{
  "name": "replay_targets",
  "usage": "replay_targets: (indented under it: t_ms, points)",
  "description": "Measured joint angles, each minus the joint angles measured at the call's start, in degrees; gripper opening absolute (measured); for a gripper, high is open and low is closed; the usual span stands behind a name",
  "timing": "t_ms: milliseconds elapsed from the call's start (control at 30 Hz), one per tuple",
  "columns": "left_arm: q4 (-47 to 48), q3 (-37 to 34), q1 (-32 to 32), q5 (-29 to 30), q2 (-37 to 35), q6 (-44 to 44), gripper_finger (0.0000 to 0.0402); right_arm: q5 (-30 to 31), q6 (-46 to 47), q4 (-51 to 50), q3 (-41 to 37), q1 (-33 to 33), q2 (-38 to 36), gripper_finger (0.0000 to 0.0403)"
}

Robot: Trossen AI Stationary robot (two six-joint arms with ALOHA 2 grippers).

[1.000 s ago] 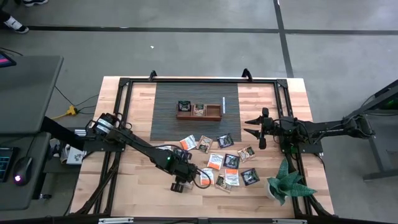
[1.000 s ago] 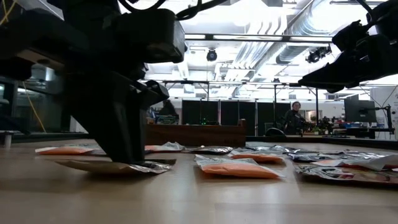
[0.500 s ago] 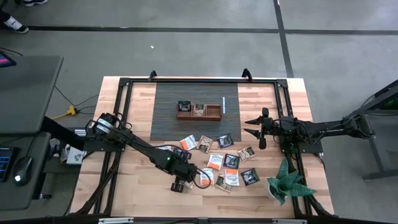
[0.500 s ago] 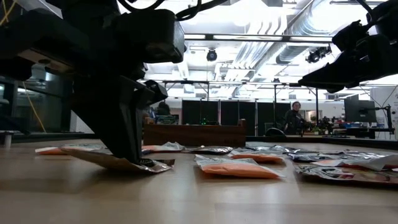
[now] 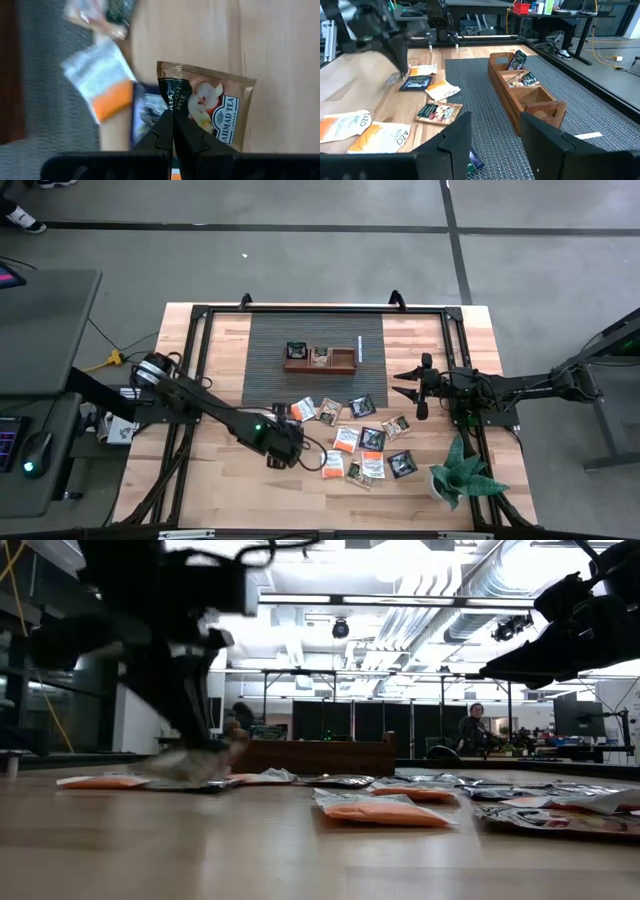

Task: Pick & Place Tea
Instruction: Put the brown tea bag into the middle section of the wooden organizer

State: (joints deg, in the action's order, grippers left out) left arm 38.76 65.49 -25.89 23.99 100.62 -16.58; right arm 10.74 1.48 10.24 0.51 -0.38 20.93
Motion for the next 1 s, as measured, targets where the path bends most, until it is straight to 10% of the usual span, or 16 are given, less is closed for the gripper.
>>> replay_targets:
  t_ms: [1000]
  points:
    - [-3.32,8.14,24.85,18.49,-3.58,12.90,0.0000,0.00,0.01,-0.07,-0.01,0.00,0.00,0.0163]
